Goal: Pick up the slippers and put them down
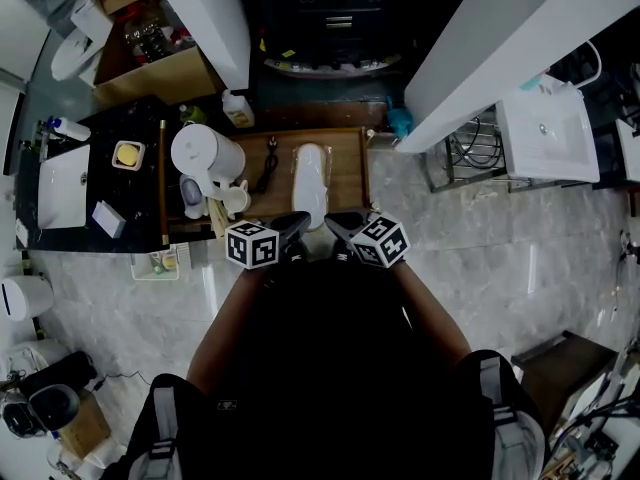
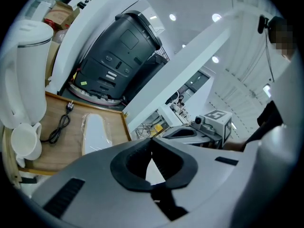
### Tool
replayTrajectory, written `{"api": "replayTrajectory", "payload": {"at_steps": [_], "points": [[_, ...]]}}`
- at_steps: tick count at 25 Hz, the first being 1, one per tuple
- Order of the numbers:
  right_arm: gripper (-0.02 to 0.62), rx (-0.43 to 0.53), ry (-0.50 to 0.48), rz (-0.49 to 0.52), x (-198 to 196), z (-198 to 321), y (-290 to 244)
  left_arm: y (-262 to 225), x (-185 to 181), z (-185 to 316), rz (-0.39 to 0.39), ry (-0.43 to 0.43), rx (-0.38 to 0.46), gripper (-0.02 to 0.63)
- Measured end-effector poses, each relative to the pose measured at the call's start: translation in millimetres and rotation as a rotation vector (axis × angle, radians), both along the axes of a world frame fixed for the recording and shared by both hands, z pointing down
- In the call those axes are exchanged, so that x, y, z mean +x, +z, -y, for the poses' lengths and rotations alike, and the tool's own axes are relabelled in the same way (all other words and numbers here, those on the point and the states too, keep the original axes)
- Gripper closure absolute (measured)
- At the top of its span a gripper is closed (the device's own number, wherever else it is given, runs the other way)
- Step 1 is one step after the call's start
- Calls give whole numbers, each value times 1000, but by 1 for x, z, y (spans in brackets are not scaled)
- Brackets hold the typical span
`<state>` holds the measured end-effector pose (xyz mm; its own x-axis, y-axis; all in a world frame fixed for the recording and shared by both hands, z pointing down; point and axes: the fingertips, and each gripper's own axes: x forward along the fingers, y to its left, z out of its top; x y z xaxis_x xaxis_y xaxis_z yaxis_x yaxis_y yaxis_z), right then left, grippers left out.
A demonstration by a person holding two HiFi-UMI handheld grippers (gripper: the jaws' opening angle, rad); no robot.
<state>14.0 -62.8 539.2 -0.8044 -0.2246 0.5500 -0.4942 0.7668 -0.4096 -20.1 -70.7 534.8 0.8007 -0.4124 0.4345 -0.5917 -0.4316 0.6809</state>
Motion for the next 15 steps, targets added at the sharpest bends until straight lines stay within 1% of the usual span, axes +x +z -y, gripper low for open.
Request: {"api": "replayTrajectory", "payload": {"at_steps": [4, 9, 15], "points": [[588, 16, -9, 19, 5, -6, -8, -8, 2, -3, 1, -7, 22, 594], [588, 20, -32, 32, 5, -14, -9, -12, 2, -8, -6, -29, 28, 594], [588, 38, -59, 63, 3, -18, -17, -14, 5, -12, 11, -46, 46, 594]]}}
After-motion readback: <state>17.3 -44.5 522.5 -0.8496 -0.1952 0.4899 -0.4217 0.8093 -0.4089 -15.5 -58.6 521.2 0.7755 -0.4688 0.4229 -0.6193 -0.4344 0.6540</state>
